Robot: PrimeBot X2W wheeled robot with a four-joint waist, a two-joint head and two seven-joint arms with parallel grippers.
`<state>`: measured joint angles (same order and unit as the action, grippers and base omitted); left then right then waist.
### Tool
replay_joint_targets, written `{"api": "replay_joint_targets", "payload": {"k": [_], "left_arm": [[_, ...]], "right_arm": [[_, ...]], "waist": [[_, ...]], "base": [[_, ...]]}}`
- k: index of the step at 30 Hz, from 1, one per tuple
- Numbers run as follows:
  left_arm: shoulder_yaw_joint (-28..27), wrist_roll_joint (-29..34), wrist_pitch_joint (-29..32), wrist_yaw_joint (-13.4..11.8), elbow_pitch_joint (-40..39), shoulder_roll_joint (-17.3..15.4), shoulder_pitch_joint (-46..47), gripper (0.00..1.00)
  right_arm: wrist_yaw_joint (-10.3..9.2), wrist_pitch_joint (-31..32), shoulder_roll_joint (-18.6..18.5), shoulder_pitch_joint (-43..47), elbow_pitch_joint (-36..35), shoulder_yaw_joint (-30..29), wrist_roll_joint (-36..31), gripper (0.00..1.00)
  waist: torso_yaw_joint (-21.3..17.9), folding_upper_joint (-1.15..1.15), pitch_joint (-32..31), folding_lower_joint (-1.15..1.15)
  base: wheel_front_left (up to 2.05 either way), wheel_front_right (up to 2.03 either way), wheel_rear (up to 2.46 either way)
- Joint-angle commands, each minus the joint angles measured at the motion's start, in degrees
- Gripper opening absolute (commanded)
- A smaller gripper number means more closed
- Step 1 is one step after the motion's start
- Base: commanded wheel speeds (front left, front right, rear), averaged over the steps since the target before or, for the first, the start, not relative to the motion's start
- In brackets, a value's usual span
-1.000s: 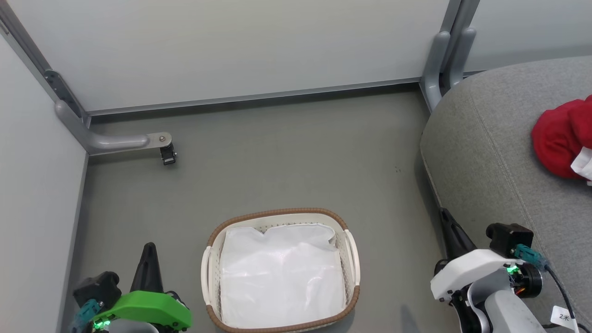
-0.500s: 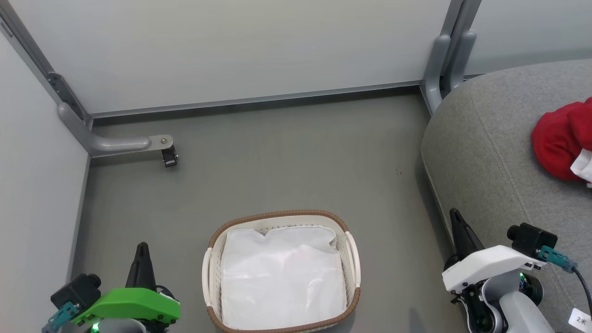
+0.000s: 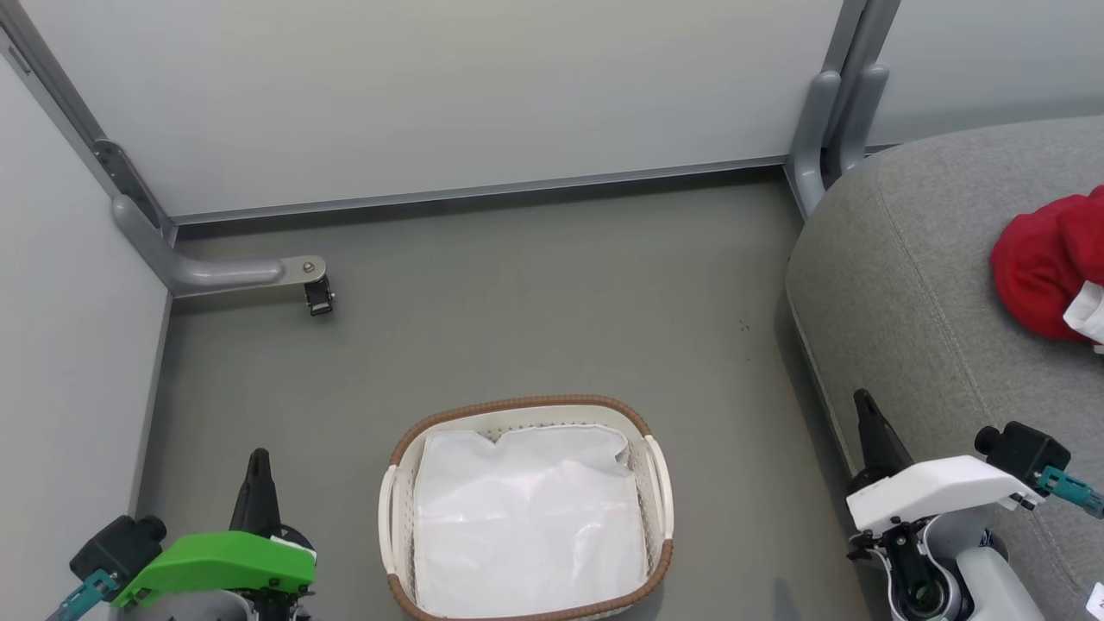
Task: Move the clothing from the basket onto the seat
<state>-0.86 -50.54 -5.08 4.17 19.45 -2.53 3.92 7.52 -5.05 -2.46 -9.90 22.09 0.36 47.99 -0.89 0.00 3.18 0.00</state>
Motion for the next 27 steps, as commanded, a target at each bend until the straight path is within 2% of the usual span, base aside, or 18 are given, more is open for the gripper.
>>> {"api": "replay_joint_targets", "payload": {"k": [1, 27], "left_arm": [[-0.5, -2.1, 0.5, 0.4, -0.9, -0.3, 1.4, 0.00], [-2.6, -17.6, 4.9, 1.6, -2.7, -0.4, 2.0, 0.00]], "right_arm": [[-0.02, 0.5, -0.3, 0.2, -1.2, -0.5, 2.1, 0.00], [-0.03, 4.8, -0.4, 1.7, -4.0, -3.0, 18.6, 0.00]], "waist": [[0.0, 0.00, -0.1, 0.00], [0.3, 0.00, -1.0, 0.00]], "base": [[0.00, 0.00, 0.00], [0.00, 0.00, 0.00]]}}
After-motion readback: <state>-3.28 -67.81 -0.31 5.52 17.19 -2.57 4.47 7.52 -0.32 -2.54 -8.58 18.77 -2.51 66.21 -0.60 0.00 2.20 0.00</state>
